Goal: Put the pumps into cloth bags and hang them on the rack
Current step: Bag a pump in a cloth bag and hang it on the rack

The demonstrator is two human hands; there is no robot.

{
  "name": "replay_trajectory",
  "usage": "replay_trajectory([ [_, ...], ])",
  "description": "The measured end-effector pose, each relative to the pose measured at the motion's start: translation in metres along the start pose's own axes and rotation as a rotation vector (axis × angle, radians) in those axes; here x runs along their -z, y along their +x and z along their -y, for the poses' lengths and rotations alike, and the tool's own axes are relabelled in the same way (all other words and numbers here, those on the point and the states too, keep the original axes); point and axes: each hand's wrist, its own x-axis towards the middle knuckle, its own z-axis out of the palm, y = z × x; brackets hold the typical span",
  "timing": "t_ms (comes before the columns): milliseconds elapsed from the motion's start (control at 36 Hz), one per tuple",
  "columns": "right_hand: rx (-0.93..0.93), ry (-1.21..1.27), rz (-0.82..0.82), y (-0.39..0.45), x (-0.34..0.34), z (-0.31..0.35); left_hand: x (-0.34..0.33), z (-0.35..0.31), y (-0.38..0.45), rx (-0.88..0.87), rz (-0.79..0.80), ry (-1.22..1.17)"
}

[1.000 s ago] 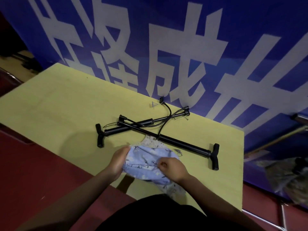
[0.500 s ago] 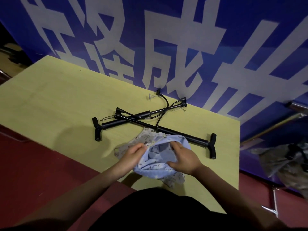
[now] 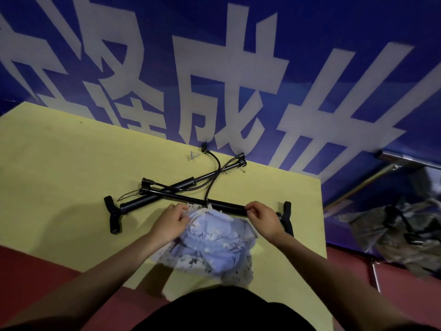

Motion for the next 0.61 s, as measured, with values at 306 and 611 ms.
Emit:
replay_trajectory([
  [306,-0.197,-0.497,0.186,0.049,0.012,-0.036,-0.005,-0.003,0.082,0.195,0.06,0.053],
  [611,-0.148,-0.755,0.376,0.062,-0.007,-0.04,-0.008,0.007,0.105,0.13,0.163,0.157],
])
